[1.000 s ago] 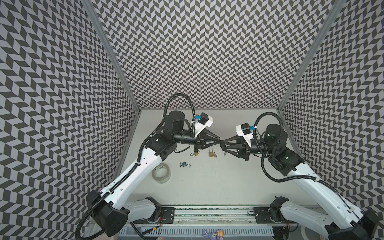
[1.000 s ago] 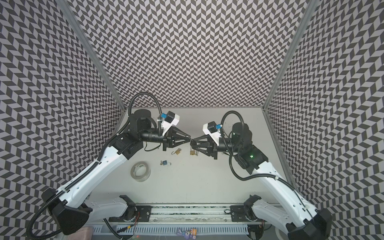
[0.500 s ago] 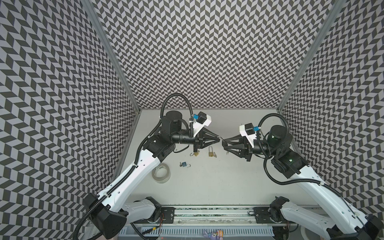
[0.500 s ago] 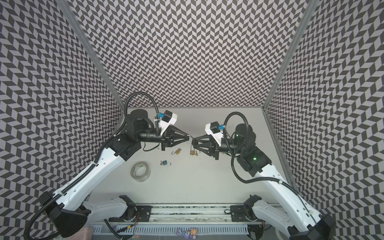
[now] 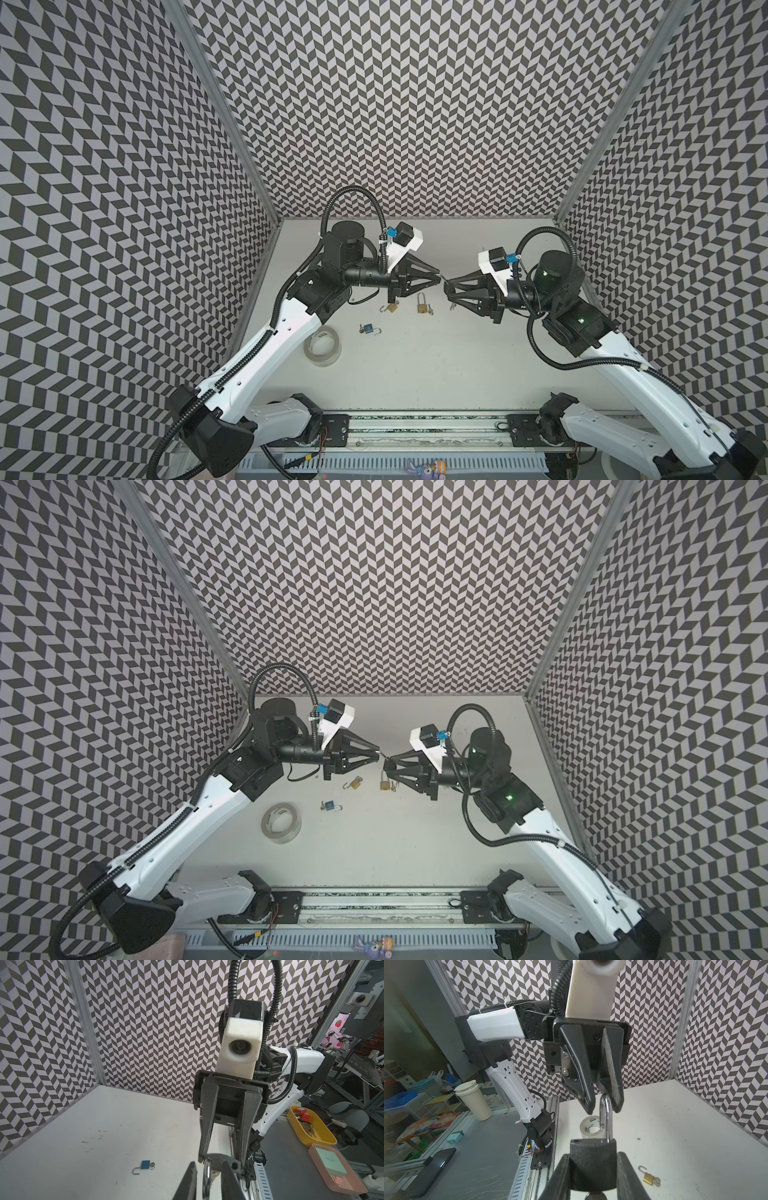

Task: Lock with the key

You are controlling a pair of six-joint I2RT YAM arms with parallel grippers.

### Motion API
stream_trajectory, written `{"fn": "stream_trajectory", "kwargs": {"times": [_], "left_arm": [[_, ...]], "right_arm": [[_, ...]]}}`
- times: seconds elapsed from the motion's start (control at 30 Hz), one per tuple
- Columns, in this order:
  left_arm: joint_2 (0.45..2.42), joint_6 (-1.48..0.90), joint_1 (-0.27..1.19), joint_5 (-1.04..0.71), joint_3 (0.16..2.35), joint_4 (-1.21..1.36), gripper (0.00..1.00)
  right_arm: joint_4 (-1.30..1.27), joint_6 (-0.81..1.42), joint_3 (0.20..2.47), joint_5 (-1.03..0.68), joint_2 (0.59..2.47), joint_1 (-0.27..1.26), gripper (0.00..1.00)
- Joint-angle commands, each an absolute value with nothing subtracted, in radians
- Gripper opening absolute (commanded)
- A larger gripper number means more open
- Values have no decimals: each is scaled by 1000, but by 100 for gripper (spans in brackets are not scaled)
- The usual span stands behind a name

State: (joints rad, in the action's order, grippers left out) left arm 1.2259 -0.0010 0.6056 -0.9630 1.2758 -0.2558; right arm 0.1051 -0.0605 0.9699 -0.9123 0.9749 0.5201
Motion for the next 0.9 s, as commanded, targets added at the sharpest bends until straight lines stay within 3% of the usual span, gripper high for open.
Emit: {"fn": "stream_trajectory", "kwargs": {"times": [0.0, 0.17, 0.47, 0.5, 0.53, 0.67, 0.77, 0.87], "left_arm": [[1235, 7, 603, -985, 1276, -255, 23], [1242, 10, 605, -988, 1279, -255, 21], [1234, -9, 606, -991, 1283, -228, 1], [1230, -23, 606, -981, 1280, -214, 0], [1224, -42, 606, -973, 1277, -197, 0], [1192, -107, 599, -931, 1253, -122, 0], [1171, -180, 579, -917, 1216, -34, 0], [1146, -281, 562, -921, 1164, 97, 0]], "right_arm": [[67, -74, 996, -928, 965, 515, 0], [69, -75, 995, -930, 966, 516, 0], [66, -77, 994, -912, 959, 516, 2], [60, -74, 995, -904, 956, 516, 10], [51, -64, 993, -890, 953, 516, 32], [-29, -15, 966, -837, 928, 516, 67], [-155, 71, 923, -769, 900, 515, 70], [-369, 267, 862, -732, 885, 500, 62]]}}
